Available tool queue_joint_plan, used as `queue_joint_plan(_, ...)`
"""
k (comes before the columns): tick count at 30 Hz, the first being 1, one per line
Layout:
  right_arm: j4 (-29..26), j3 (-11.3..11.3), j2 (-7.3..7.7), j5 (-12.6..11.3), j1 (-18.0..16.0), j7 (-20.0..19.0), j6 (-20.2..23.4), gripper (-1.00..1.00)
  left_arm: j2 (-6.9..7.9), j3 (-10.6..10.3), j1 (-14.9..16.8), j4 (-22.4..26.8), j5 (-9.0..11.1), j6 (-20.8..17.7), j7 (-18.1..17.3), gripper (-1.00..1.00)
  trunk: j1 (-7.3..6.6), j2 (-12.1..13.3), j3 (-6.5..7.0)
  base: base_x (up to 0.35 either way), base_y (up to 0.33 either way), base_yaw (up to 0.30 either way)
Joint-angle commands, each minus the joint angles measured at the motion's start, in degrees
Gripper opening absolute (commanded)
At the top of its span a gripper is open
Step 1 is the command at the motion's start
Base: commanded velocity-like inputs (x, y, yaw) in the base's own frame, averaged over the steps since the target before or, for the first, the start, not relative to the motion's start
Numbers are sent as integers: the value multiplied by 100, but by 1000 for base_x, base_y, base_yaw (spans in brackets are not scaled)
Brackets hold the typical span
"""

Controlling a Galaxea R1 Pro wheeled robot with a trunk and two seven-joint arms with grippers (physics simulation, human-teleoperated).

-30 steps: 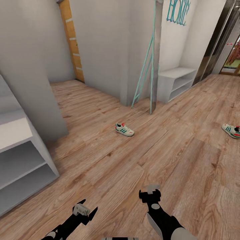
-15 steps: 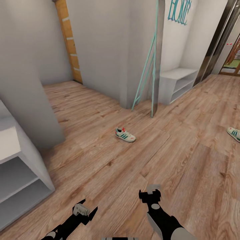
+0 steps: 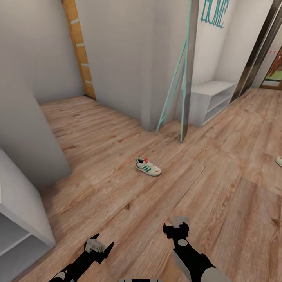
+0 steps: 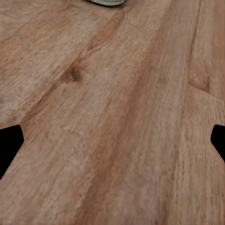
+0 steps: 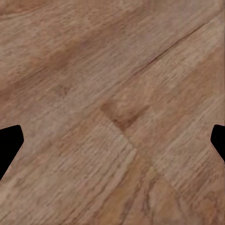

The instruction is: Pick up the two gym shoes and the two sandals from the corridor floor and place them onto the hallstand (shoe rack) in the corridor, making sure they are on the rack and not on the floor. Arrange them so the two gym shoes are next to each other and the two sandals are next to each other.

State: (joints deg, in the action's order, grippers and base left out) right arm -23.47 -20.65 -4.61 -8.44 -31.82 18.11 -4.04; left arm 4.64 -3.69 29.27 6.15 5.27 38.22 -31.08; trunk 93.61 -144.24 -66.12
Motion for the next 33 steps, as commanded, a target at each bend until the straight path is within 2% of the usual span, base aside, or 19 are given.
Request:
queue_joint_plan(1, 0, 0, 0, 0, 0, 0, 0, 100, 0, 0, 0, 0, 0, 0, 0, 100, 0, 0, 0, 347, 1, 0)
queue_joint_plan(19, 0, 0, 1, 0, 0, 0, 0, 100, 2, 3, 0, 0, 0, 1, 14, 100, 0, 0, 2, 348, 0, -9)
queue_joint_plan(25, 0, 0, 0, 0, 0, 0, 0, 100, 1, 12, 0, 0, 0, 6, 14, 100, 0, 0, 14, 268, 0, -168)
queue_joint_plan(33, 0, 0, -1, 0, 0, 0, 0, 100, 2, 16, 0, 0, 0, 13, 14, 100, 0, 0, 38, 84, 0, -242)
